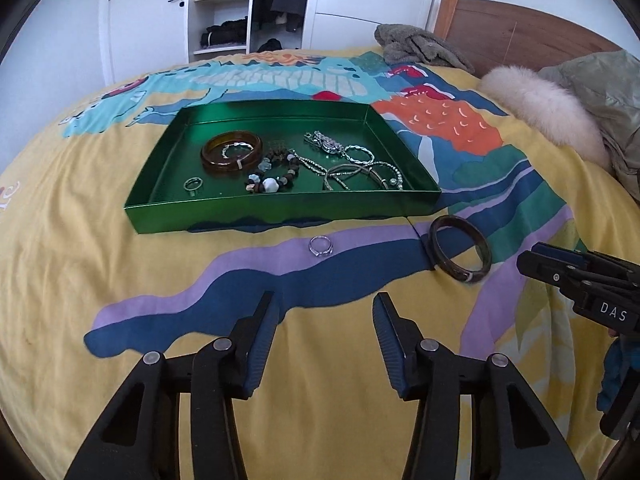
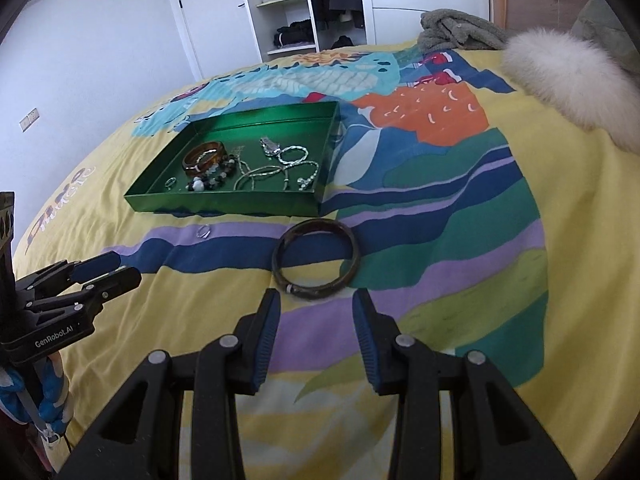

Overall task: Organize jewelry
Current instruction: 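Grasp the small silver ring with the left tool while the right tool grasps the dark bangle, then carry the silver ring and dark bangle over the green tray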

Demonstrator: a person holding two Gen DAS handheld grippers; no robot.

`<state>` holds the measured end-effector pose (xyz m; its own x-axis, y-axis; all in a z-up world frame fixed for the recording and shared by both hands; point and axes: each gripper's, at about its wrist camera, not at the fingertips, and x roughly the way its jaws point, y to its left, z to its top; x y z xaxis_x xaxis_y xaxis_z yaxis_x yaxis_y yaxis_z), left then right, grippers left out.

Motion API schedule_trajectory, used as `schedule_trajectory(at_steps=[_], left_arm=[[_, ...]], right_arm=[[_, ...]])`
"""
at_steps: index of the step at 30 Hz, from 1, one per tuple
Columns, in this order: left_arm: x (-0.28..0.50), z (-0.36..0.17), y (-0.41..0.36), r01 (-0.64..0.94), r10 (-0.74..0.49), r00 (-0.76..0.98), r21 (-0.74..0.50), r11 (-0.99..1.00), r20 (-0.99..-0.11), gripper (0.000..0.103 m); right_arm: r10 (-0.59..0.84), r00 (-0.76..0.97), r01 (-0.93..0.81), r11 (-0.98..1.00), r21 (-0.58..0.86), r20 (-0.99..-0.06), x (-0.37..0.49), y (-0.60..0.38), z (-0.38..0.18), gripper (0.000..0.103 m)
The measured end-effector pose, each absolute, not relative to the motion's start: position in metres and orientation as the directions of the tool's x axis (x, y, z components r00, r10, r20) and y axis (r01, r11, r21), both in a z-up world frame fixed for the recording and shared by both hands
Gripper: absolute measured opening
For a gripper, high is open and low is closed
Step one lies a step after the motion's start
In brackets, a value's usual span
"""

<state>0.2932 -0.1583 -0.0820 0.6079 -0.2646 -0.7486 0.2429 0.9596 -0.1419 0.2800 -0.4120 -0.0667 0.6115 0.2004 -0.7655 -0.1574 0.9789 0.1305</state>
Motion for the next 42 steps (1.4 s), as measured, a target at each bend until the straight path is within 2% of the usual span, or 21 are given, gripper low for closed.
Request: schedule_trajectory(at_steps=[10, 18, 21, 23, 28, 42], left_arm=[[0.355, -0.118, -0.172, 0.229, -0.263, 0.555, -0.159, 0.960, -0.789, 0.039], [0.368, -0.131, -0.176, 0.246, -0.281, 0.557, -0.168, 0.955, -0.781, 0.027], [0.364, -0.132, -0.173, 0.259, -0.297, 0.562, -0.177, 0.949, -0.772, 0.019], [0.362, -0.132, -0.171, 0.263, -0.305, 0.563, -0.183, 0.947, -0.768, 0.019], [0.358, -0.129, -0.173, 0.272, -0.299, 0.569, -0.167, 0.948, -0.766, 0.019], [0.337, -0.108, -0.181, 0.327, -0.336, 0.576, -0.166, 0.930, -0.746, 0.019]], right_arm=[[0.178, 0.575, -0.144, 0.983, 0.115, -0.799, 0.340, -0.412, -0.094, 0.036], [0.165, 0.525, -0.163, 0.982, 0.091, -0.835, 0.362, -0.411, -0.119, 0.036], [0.172, 0.529, -0.171, 0.981, 0.094, -0.831, 0.366, -0.411, -0.126, 0.035], [0.178, 0.537, -0.175, 0.980, 0.097, -0.825, 0.366, -0.412, -0.127, 0.033], [0.182, 0.562, -0.164, 0.981, 0.107, -0.807, 0.362, -0.416, -0.127, 0.010], [0.199, 0.668, -0.155, 0.980, 0.128, -0.717, 0.331, -0.427, -0.097, 0.008]])
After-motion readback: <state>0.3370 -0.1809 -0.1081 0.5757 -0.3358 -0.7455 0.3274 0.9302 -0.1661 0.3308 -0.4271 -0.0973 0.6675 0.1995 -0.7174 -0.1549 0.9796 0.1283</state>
